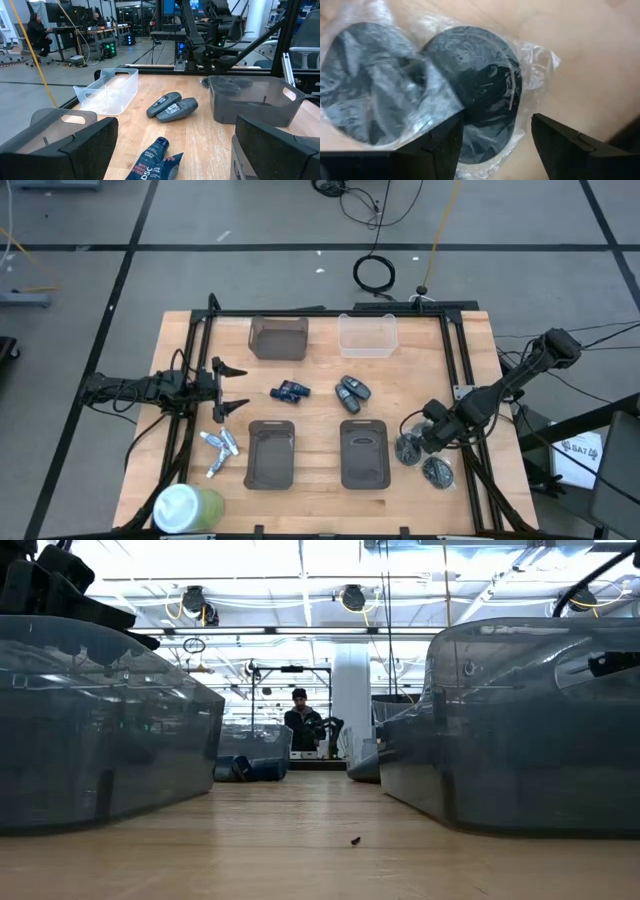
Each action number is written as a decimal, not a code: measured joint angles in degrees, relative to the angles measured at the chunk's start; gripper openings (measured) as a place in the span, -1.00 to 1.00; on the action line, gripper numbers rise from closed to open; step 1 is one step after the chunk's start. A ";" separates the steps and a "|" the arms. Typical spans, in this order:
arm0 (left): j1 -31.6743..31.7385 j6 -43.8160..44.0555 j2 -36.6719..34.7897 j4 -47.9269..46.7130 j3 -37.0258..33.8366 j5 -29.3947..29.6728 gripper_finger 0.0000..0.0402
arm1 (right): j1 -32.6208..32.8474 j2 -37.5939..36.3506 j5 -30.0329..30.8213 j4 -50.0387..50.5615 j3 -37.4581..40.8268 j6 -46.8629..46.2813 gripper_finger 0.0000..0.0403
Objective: Pick & Place Travel size toiletries
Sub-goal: Put the top right black hairbrush into the bottom right black bin
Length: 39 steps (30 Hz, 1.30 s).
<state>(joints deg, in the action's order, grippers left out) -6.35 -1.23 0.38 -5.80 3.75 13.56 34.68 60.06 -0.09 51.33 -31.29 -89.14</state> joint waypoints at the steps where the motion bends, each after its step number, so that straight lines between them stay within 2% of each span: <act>1: 0.00 -0.01 -0.01 0.00 0.00 -0.01 0.97 | 0.00 -0.31 0.06 -1.59 0.88 0.02 0.10; 6: 0.00 -0.02 -0.01 0.00 0.00 -0.01 0.97 | 0.00 -1.14 0.18 -7.72 4.03 0.63 0.10; 12: 0.00 0.00 -0.02 0.00 0.00 -0.02 0.97 | -0.01 -1.90 0.12 -8.24 4.66 2.03 0.03; 16: 0.00 -0.02 0.00 0.00 0.00 -0.01 0.97 | -0.02 -2.64 0.10 -8.10 4.68 3.11 -0.19; 27: 0.00 -0.02 -0.01 0.00 0.00 0.00 0.97 | -0.02 -4.83 0.18 -7.61 4.81 5.13 -0.94; 31: 0.00 -0.01 -0.01 0.00 0.00 0.00 0.97 | -0.04 -6.29 0.47 -7.60 4.88 5.88 -0.97; 39: 0.00 -0.01 -0.02 0.00 0.00 0.00 0.97 | -0.09 -10.20 4.75 -6.39 4.90 6.27 -1.00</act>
<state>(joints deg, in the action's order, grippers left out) -6.35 -1.24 0.36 -5.80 3.75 13.56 34.59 49.86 4.67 44.93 -26.39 -82.87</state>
